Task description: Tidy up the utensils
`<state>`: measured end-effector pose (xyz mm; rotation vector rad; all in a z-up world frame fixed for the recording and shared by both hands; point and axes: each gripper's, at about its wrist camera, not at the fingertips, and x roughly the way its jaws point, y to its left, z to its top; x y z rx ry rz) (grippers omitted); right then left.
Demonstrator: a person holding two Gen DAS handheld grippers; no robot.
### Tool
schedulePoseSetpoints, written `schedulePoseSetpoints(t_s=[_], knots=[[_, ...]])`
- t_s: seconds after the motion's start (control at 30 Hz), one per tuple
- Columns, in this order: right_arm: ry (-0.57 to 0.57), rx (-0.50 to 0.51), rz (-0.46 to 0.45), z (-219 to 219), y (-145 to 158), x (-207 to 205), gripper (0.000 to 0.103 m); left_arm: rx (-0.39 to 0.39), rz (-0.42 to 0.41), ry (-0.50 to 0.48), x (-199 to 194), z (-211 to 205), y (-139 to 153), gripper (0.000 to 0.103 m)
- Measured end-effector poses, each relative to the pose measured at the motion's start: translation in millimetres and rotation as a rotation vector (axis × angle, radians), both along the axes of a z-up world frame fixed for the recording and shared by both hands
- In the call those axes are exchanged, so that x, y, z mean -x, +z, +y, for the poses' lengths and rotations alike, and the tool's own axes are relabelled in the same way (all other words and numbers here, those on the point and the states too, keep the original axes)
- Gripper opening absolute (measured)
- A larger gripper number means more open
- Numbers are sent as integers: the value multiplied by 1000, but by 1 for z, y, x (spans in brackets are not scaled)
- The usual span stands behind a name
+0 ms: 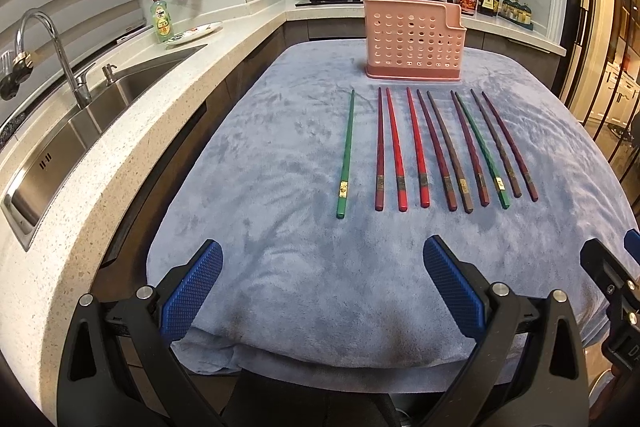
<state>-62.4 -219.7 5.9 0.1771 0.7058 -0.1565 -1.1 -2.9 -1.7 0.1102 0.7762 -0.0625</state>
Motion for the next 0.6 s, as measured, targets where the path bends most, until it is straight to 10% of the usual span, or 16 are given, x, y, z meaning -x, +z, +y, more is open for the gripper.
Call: schedulePoseSetpoints(t_s=[0.6], knots=[[-1,-1,-2,0,0,0,96,-1,-5,-5,1,0,1,96]])
